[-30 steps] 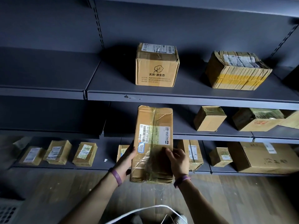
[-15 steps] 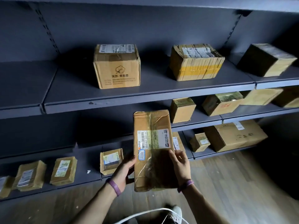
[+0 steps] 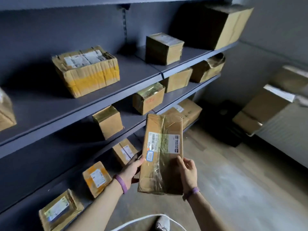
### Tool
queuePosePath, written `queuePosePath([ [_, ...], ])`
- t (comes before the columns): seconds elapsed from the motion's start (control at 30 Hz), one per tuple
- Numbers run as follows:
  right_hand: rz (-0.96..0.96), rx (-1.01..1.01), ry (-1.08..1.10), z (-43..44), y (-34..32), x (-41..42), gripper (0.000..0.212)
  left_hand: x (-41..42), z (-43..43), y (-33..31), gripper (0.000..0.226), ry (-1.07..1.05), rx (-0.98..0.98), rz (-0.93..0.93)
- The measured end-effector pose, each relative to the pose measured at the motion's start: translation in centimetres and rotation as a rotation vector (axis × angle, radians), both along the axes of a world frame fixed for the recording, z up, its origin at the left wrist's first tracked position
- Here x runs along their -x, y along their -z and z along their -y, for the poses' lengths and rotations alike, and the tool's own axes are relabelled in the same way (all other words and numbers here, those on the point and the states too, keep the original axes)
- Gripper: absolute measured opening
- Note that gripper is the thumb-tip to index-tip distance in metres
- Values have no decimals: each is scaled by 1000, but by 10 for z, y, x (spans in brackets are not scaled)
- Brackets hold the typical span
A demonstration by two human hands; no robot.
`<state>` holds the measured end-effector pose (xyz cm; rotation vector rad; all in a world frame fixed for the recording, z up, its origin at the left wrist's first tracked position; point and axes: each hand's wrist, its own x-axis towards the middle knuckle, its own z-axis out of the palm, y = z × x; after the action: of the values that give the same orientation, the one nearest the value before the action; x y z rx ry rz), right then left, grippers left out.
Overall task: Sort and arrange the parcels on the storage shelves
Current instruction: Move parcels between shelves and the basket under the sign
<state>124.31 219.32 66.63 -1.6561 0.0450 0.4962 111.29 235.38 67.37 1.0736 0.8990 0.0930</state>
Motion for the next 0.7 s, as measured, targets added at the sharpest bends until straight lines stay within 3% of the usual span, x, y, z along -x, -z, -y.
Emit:
queuePosePath([
  [0.2, 24, -2, 135, 35, -8, -109, 20, -134, 19, -6, 55, 124, 28, -14],
  [0.4, 26, -6, 243, 62, -6, -187, 18, -236, 38, -8, 37, 264, 73, 30],
  [0.57, -18, 0, 339, 75, 3, -243, 18, -306, 42, -3, 58, 381, 20, 0],
  [0.7, -43, 7, 405, 72, 13, -299, 20, -380, 34, 10, 52, 475, 42, 13],
])
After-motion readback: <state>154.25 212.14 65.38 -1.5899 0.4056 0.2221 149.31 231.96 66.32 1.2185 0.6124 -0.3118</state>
